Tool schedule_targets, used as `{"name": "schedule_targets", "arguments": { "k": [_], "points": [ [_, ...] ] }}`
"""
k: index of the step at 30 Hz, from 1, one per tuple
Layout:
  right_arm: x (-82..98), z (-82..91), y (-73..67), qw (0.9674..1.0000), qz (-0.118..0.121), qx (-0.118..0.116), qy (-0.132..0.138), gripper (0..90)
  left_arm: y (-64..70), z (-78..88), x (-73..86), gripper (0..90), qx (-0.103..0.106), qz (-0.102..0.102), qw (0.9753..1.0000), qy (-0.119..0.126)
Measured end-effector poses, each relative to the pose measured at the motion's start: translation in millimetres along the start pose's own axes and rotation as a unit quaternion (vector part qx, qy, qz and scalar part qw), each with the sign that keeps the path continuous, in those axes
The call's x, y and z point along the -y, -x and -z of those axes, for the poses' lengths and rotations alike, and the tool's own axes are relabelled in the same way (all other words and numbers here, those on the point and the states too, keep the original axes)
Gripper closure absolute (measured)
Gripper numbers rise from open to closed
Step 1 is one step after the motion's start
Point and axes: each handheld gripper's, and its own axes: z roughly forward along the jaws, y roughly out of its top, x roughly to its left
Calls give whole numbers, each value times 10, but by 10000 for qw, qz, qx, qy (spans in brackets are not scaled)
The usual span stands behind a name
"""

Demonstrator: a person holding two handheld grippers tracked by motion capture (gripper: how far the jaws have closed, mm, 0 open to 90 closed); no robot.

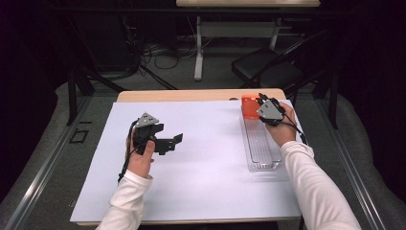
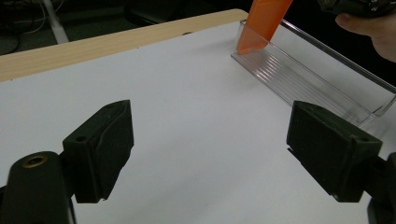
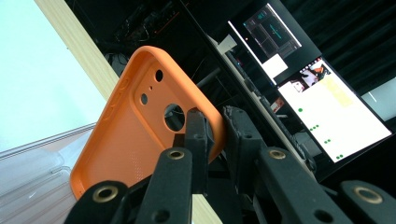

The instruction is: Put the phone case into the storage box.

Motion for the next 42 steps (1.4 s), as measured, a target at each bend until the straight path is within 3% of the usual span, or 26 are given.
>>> {"name": "schedule_targets", "arguments": {
  "k": [10, 24, 27, 33, 36, 42],
  "points": [
    [25, -11, 9, 10000, -6, 15, 52, 804, -4, -2, 4, 151, -3, -14, 10000, -17],
    [85, -13, 96, 9992, 348, -70, -174, 798, 7, -16, 1, 151, 18, -21, 10000, -30],
    [95, -21, 137, 9992, 242, -137, -288, 797, 10, -19, -2, 152, 23, -16, 10000, -24],
    [106, -55, 167, 9986, 336, -134, -381, 792, 18, -32, -1, 152, 32, -47, 10000, -74],
    [131, -86, 195, 9984, 251, -134, -482, 787, 17, -34, 2, 151, 43, -41, 10000, -64],
    [158, -130, 199, 9989, 142, -60, -452, 775, 15, -36, 6, 152, 44, -39, 10000, -76]
  ]
}}
